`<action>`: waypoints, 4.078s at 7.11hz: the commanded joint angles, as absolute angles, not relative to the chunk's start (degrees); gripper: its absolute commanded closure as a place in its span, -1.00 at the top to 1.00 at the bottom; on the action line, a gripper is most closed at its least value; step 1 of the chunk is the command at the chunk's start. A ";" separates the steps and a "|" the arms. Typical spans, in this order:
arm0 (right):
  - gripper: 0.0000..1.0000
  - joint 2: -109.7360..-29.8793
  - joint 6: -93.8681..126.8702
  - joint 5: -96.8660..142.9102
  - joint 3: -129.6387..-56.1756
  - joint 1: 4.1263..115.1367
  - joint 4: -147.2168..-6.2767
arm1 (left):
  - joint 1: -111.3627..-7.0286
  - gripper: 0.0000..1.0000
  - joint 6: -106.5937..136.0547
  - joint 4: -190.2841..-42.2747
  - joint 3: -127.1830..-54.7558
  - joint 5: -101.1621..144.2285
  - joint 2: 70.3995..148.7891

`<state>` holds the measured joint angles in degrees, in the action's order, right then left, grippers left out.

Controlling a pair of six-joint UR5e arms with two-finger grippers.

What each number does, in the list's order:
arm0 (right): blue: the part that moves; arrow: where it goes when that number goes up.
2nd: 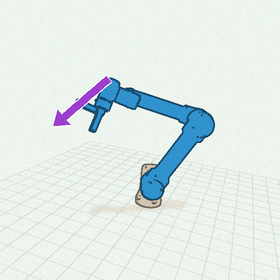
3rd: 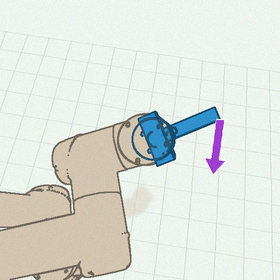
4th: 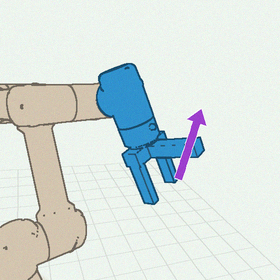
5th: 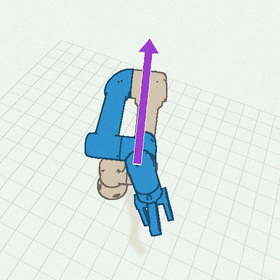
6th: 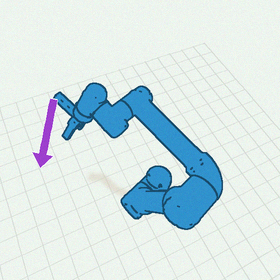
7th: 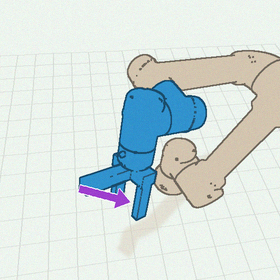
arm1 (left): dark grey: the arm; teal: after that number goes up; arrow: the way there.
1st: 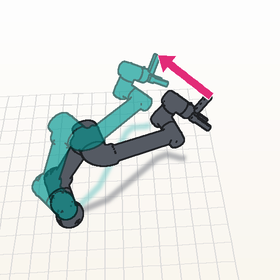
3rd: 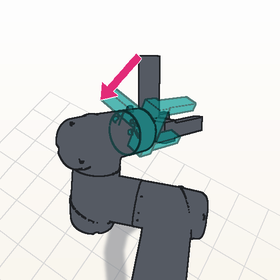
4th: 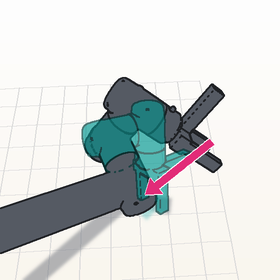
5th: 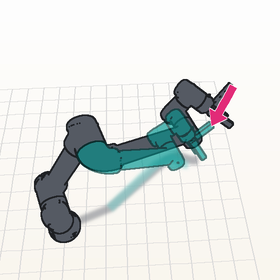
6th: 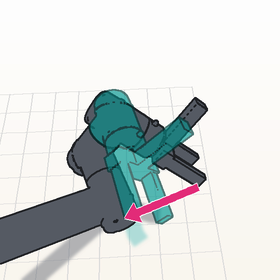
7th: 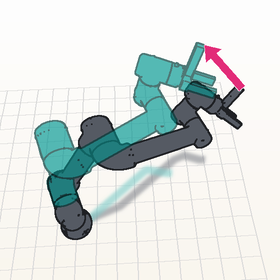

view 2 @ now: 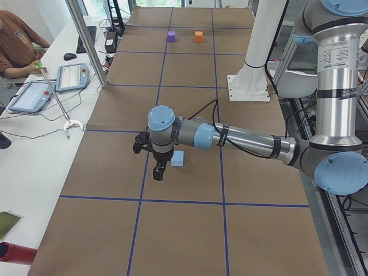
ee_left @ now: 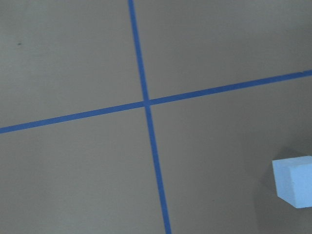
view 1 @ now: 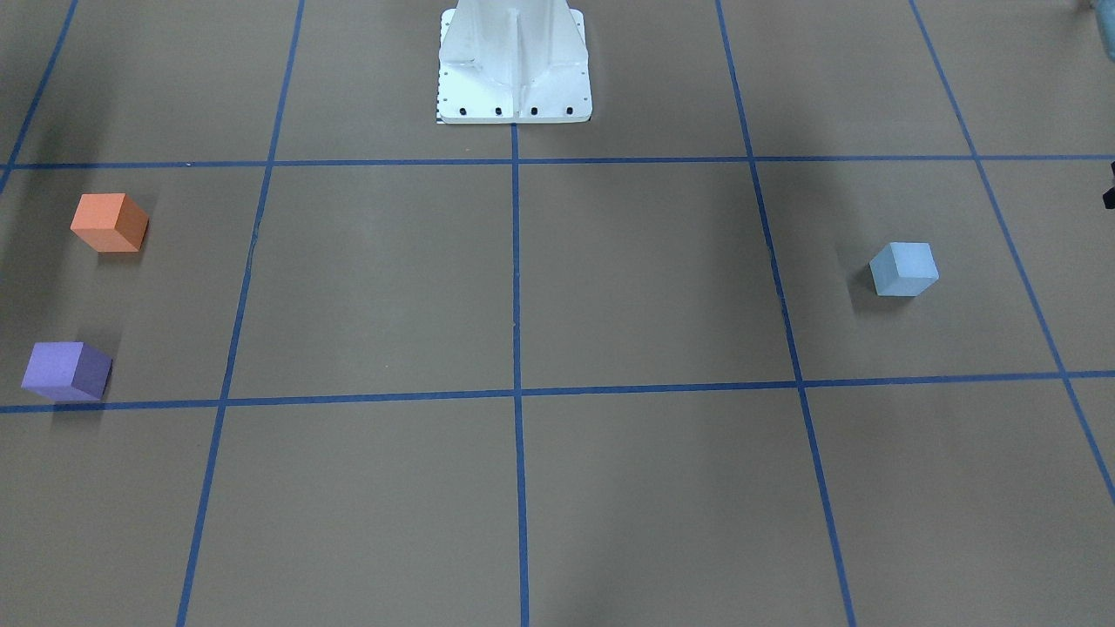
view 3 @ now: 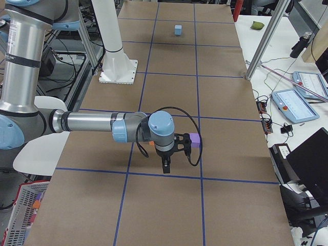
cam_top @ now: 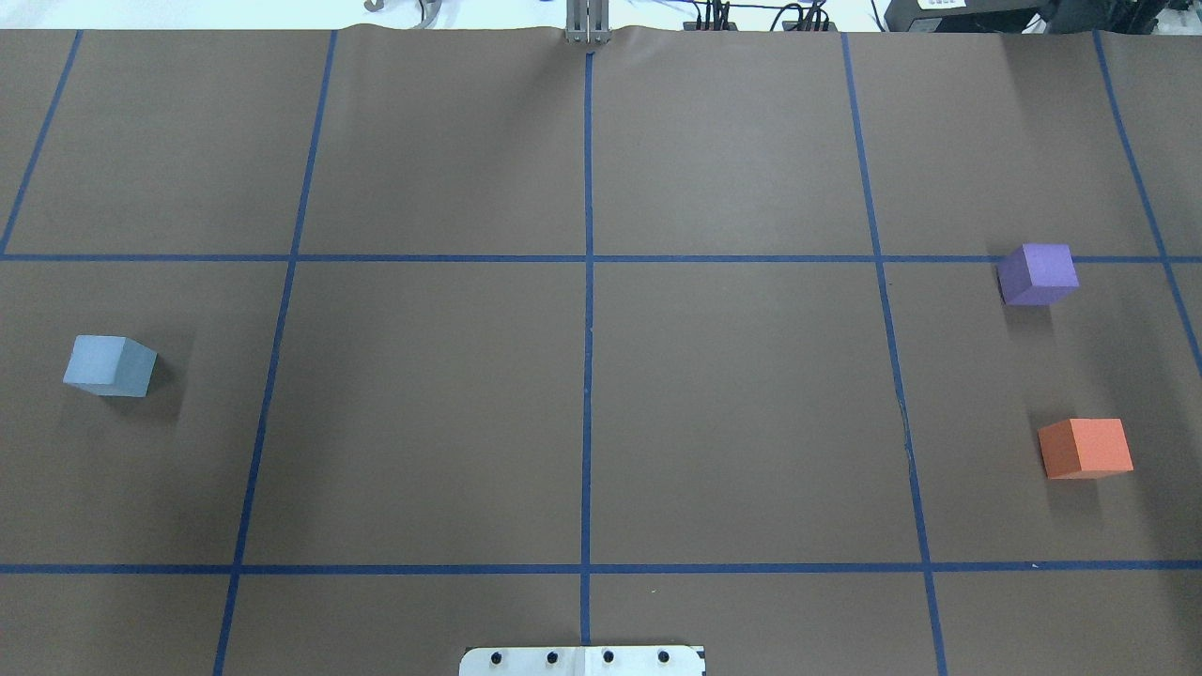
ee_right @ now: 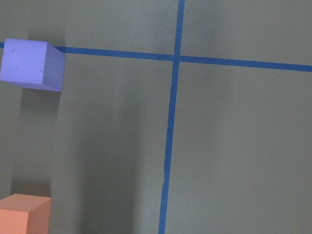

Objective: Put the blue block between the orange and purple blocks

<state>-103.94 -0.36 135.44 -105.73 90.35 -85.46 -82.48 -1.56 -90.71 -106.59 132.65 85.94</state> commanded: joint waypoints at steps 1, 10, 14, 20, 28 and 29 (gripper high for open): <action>1.00 -103.89 -0.35 135.44 -105.91 90.35 -85.43 | -80.95 1.00 -1.41 -91.06 -108.11 135.08 89.10; 1.00 -103.71 -0.35 135.44 -106.00 90.35 -85.43 | -56.44 1.00 46.40 -115.64 -102.59 121.75 86.04; 1.00 -103.71 -0.35 135.44 -106.00 90.35 -85.43 | -53.53 1.00 46.49 -117.33 -100.11 119.44 86.13; 1.00 -104.15 -0.44 135.44 -106.26 90.35 -85.43 | -49.92 -0.55 46.93 -117.86 -98.52 119.44 86.22; 1.00 -104.06 6.10 137.00 -111.24 90.35 -85.78 | -45.21 -1.00 59.97 -89.83 -113.82 122.00 107.10; 1.00 -103.54 14.07 137.63 -115.62 88.61 -86.39 | -41.26 -1.00 64.73 -88.95 -113.56 121.73 110.88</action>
<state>-103.79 6.00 136.51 -111.14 89.89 -85.90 -45.63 58.49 -90.27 -113.76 122.04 106.02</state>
